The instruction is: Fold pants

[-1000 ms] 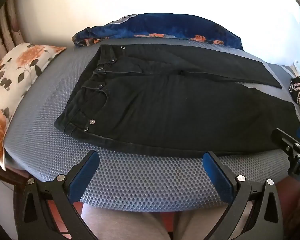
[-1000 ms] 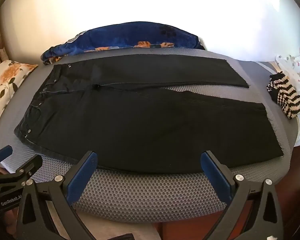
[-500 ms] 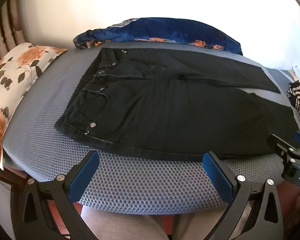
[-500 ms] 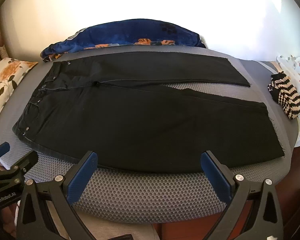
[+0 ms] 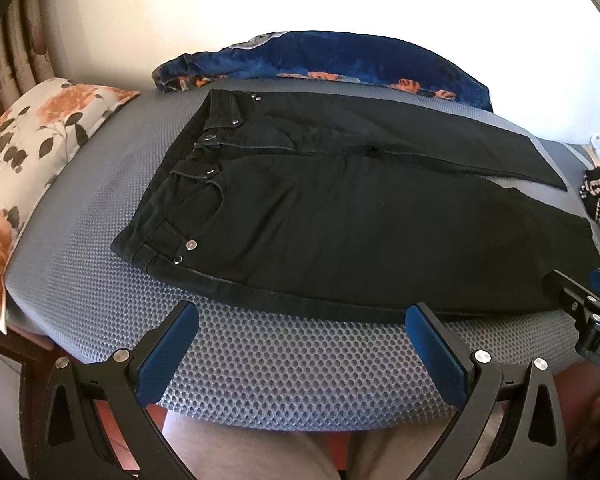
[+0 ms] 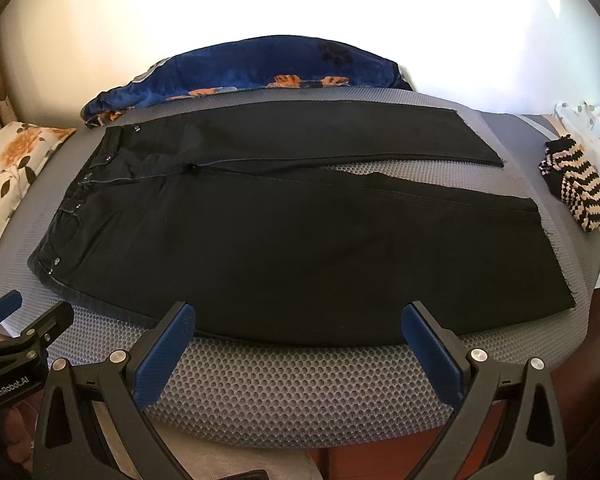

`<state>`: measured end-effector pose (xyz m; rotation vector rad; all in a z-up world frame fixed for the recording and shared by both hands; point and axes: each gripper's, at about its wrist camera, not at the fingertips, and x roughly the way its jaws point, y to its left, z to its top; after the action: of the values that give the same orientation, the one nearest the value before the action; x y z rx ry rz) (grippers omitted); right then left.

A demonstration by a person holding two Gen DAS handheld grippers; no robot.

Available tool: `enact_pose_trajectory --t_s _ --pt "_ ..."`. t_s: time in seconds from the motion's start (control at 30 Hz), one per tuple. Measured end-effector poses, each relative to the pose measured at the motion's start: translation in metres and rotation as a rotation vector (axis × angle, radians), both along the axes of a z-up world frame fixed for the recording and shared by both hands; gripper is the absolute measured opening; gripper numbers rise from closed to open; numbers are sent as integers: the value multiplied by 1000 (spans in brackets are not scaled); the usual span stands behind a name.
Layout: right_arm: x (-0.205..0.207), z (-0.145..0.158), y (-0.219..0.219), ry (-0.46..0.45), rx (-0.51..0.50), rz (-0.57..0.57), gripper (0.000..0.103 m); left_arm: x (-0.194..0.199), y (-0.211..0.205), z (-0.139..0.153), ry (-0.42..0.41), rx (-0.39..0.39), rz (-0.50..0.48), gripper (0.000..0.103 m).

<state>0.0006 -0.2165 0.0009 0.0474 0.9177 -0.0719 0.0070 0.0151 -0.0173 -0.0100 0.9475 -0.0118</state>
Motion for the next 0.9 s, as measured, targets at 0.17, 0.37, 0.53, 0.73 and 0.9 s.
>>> enact_pose_trajectory --t_s 0.17,0.37,0.53,0.73,0.9 --pt "2 -1 1 3 6 6 102 0 1 0 -2 4 2 102" --pt "3 -3 2 10 9 12 102 0 1 -1 -4 7 0 102" --pt "3 -2 3 9 6 14 102 1 0 -1 -8 9 -6 102" --pt "4 -2 3 9 5 12 102 2 -1 -1 -12 8 -14 102" --pt "6 -2 4 13 4 14 102 3 -1 -2 -15 9 -17 102"
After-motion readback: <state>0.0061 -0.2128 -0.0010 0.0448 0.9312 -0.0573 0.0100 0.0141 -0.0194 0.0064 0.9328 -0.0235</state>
